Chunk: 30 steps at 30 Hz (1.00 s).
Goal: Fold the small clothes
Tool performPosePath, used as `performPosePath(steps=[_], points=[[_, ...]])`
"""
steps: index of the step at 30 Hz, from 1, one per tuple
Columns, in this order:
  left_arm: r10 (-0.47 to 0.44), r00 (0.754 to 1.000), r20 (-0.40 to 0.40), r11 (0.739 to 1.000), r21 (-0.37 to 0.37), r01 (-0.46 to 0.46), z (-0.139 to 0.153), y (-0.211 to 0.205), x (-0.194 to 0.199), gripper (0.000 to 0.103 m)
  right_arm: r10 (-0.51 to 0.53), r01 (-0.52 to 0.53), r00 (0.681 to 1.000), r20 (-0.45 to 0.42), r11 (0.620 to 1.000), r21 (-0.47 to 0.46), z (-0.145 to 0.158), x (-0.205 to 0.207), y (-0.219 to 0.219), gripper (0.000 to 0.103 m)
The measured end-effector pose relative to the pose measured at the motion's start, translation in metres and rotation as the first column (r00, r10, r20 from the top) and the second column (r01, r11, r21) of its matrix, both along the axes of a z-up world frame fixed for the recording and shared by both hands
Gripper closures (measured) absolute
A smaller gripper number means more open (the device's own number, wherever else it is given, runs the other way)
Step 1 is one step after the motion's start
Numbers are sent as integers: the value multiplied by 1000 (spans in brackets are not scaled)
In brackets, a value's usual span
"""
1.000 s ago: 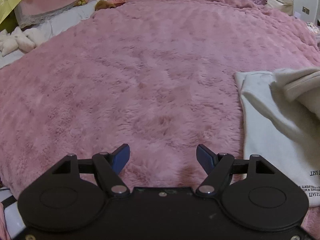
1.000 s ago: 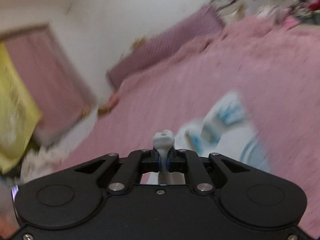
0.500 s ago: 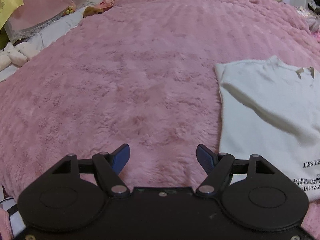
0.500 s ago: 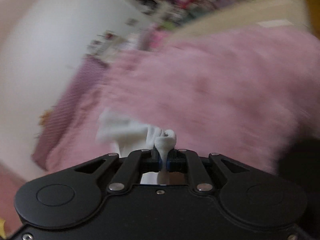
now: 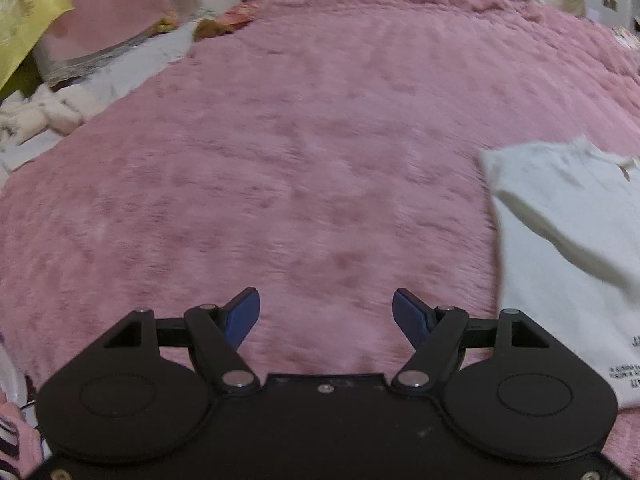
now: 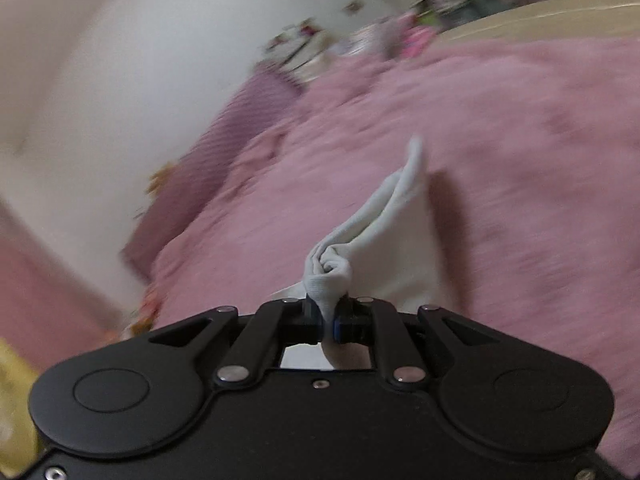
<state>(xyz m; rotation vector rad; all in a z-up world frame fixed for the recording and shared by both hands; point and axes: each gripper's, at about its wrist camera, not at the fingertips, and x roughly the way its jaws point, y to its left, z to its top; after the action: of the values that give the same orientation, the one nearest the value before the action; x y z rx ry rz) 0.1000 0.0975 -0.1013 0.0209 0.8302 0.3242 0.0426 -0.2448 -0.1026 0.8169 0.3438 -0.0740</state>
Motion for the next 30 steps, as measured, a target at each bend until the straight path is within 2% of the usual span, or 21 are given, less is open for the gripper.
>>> performPosePath(steps=[4, 7, 9, 12, 13, 15, 19, 22, 23, 24, 27, 30], points=[[47, 999, 10, 999, 5, -47, 6, 25, -10, 28, 163, -163, 986, 37, 987, 0, 9, 31, 67, 101], [68, 998, 0, 998, 1, -68, 4, 38, -15, 28, 333, -332, 943, 9, 941, -61, 0, 46, 131, 101], [67, 998, -8, 998, 0, -67, 1, 43, -20, 28, 435, -444, 895, -100, 891, -96, -26, 55, 173, 101], [54, 998, -20, 998, 7, -54, -3, 43, -24, 28, 500, -568, 792, -351, 814, -122, -82, 72, 218, 101], [52, 998, -23, 999, 9, -52, -4, 44, -24, 28, 489, -567, 796, -356, 809, -157, -91, 73, 222, 101], [58, 998, -32, 998, 3, -58, -7, 43, -21, 28, 498, -596, 789, -360, 762, -252, -93, 69, 231, 101], [42, 999, -21, 999, -3, -42, -4, 37, -18, 28, 516, -621, 768, -379, 745, -242, -81, 73, 228, 96], [27, 1000, -16, 1000, 11, -27, -1, 31, -16, 28, 548, -658, 737, -395, 715, -236, -72, 74, 224, 81], [26, 1000, -13, 1000, 13, -26, 0, 31, -15, 28, 570, -671, 726, -385, 709, -215, -66, 71, 224, 69], [26, 1000, -12, 1000, 13, -26, 1, 31, -14, 28, 593, -684, 717, -366, 702, -201, -66, 65, 224, 65], [29, 1000, -10, 1000, 9, -29, 1, 28, -12, 28, 616, -684, 727, -304, 690, -238, -41, 49, 216, 65], [27, 1000, -12, 1000, 5, -27, -1, 25, -9, 28, 592, -647, 762, -261, 697, -307, -16, 43, 201, 65]])
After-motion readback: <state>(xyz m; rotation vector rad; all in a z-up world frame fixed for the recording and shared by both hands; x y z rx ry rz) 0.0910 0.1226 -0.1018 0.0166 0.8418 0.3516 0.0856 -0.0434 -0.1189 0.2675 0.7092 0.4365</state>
